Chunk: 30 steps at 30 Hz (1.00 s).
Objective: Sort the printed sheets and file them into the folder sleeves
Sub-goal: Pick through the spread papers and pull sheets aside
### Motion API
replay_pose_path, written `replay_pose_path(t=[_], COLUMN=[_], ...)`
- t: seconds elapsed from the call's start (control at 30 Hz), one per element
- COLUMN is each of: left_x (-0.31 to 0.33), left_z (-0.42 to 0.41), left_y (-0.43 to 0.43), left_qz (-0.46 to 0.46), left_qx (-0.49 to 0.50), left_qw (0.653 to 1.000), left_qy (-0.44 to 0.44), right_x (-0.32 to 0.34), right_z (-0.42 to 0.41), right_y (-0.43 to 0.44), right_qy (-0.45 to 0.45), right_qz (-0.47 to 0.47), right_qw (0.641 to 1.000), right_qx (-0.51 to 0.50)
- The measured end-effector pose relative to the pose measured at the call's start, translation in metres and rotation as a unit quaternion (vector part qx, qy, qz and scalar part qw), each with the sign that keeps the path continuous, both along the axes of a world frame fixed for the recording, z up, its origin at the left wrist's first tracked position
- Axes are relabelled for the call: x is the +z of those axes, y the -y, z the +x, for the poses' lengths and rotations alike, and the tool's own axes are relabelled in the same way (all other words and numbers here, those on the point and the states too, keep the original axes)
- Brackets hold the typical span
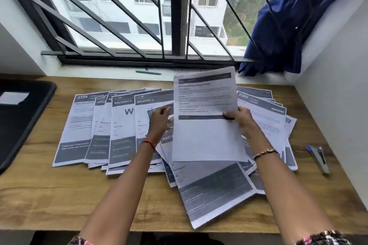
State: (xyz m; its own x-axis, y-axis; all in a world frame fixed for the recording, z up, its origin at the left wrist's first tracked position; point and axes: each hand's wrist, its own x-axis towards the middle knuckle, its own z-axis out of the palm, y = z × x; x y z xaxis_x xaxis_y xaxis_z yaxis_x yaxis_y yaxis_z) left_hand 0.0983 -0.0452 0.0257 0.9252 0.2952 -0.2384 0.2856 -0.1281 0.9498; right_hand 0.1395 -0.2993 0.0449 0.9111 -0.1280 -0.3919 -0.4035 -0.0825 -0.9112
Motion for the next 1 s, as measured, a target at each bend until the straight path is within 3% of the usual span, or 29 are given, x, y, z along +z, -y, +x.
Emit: replay_pose_path(t=[0.1, 0.17, 0.37, 0.6, 1.0], left_x=[-0.021, -0.029, -0.041, -0.045, -0.053], left_z=[-0.017, -0.026, -0.036, -0.039, -0.043], left_y=[-0.012, -0.019, -0.02, -0.012, 0.002], left_qz=[0.128, 0.168, 0.184, 0.203, 0.224], left_qx=[0.097, 0.108, 0.063, 0.052, 0.066], left_qw=[0.986, 0.977, 0.976, 0.968, 0.97], left_qy=[-0.049, -0.081, -0.103, -0.138, -0.074], right_x=[-0.023, -0.035, -0.053, -0.062, -0.064], right_z=[-0.01, -0.021, -0.037, -0.037, -0.039], right_y=[0.027, 0.04, 0.049, 0.047, 0.041], right_qy=[-0.076, -0.104, -0.148, -0.138, -0.127], right_qz=[0.001, 0.013, 0.049, 0.035, 0.032], right_qw=[0.997, 0.993, 0.98, 0.982, 0.984], right_qx=[-0.033, -0.056, -0.121, -0.121, -0.123])
